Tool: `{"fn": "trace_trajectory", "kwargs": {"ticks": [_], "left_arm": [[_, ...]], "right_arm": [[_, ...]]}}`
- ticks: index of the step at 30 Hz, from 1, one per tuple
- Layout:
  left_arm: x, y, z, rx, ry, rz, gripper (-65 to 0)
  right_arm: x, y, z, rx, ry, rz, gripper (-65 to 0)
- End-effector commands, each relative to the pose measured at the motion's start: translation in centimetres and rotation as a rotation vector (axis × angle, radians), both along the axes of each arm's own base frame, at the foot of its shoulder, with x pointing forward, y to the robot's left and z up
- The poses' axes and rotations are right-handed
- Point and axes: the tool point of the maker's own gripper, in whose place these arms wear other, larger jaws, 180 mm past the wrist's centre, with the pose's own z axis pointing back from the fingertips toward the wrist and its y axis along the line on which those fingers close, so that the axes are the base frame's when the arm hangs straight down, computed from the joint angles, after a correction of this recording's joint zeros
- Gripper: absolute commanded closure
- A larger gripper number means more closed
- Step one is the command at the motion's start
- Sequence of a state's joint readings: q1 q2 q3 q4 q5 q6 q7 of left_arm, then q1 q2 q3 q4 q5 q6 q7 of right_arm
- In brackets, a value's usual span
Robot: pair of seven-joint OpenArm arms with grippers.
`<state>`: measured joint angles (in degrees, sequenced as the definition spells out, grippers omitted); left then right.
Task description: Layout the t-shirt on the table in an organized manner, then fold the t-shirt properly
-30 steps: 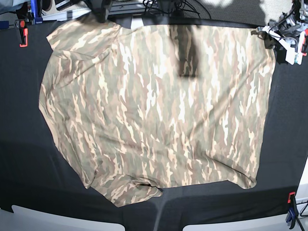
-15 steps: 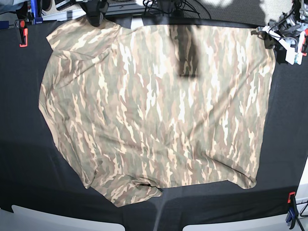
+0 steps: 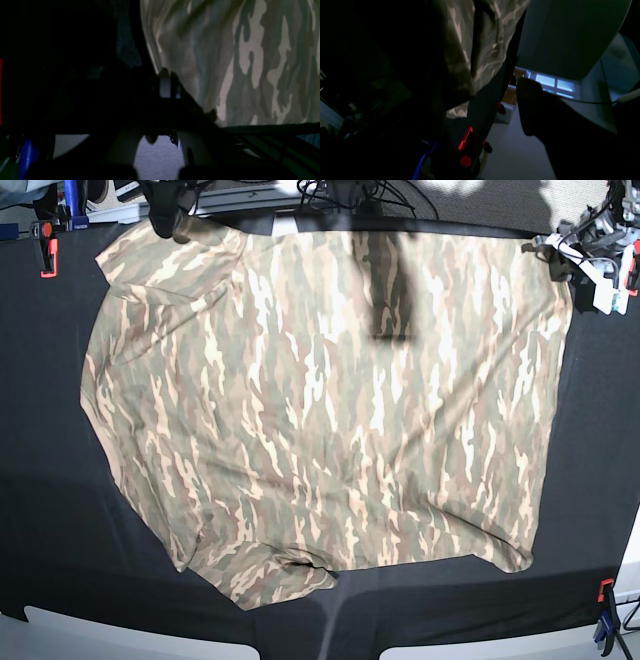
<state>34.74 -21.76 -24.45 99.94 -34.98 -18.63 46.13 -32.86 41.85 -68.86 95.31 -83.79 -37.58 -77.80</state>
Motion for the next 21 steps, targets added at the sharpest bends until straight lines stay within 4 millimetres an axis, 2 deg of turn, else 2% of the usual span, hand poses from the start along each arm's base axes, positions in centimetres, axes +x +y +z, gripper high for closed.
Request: {"fn": "trace_trajectory", "kwargs": {"ticks": [1, 5, 13, 18, 21], "left_arm": [[0.5, 0.3, 0.7, 0.006, -0.027, -0.008, 0.0], [0.5, 0.3, 0.7, 0.006, -0.027, -0.008, 0.0], [0.5, 0.3, 0.7, 0.006, -0.026, -0.008, 0.0], [0.5, 0.3, 0.7, 0.006, -0.026, -0.008, 0.0], [0.5, 0.3, 0.7, 0.006, -0.026, -0.008, 0.0]], "right_arm": [[0.0, 0.3, 0.5, 0.023, -0.017, 0.018, -40.7], [0.1, 1.1, 0.3, 0.057, -0.014, 0.05, -40.7], [-1.4, 0.9, -2.5, 0.122, 0.152, -0.001, -40.7], [-0.1, 2.2, -0.4, 0.099, 0.026, 0.096, -40.7], [0.3, 1.8, 0.5, 0.07, -0.026, 0.09, -40.7]]}}
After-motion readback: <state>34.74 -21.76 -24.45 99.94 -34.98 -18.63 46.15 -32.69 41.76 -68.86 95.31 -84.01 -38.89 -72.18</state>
